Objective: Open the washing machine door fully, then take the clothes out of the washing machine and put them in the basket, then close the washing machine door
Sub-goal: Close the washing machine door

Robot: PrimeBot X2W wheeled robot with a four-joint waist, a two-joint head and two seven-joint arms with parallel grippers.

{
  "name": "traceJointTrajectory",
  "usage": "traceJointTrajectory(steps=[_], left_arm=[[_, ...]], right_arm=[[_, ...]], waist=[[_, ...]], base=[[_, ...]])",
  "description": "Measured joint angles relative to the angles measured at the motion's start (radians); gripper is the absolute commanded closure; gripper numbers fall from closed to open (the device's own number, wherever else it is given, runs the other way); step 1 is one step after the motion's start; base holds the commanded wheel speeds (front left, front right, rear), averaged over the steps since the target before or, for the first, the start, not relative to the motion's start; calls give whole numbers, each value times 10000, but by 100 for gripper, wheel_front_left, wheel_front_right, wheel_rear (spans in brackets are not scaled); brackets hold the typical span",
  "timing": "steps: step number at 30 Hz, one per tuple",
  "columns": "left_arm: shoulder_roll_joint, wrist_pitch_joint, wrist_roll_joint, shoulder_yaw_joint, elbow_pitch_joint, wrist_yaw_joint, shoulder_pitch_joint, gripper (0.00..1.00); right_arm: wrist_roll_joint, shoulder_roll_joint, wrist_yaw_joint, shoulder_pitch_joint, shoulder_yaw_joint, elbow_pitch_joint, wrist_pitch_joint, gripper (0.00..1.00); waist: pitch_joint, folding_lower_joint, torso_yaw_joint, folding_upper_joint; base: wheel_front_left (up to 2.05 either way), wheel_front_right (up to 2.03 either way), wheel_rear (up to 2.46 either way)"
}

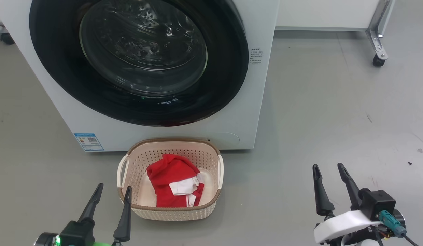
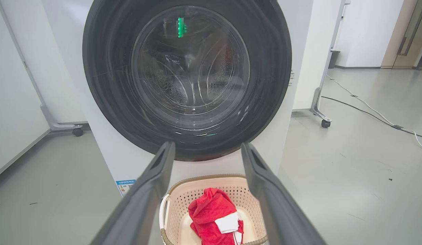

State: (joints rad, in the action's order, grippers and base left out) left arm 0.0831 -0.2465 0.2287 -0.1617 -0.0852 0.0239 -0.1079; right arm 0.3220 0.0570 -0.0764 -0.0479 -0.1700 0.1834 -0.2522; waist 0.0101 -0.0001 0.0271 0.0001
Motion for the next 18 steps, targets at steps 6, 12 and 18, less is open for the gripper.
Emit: traceJointTrajectory(steps=[6,12,18], left_arm=[[10,2,0,0,79,-12,-37,0],[27,4,0,-2,184,-12,-171,0],[35,50,0,-2,290,-13,-174,0]], right_arm=[[0,-8,17,-136,0,-159,0,0],[0,-17,77,-261,-4,-288,0,0],[0,-35,88,-438,-33,-385,0,0]], waist=[[-31,0,30,0],[-53,0,42,0],[-56,0,25,0]], base=[[0,0,0],[0,0,0],[0,0,0]])
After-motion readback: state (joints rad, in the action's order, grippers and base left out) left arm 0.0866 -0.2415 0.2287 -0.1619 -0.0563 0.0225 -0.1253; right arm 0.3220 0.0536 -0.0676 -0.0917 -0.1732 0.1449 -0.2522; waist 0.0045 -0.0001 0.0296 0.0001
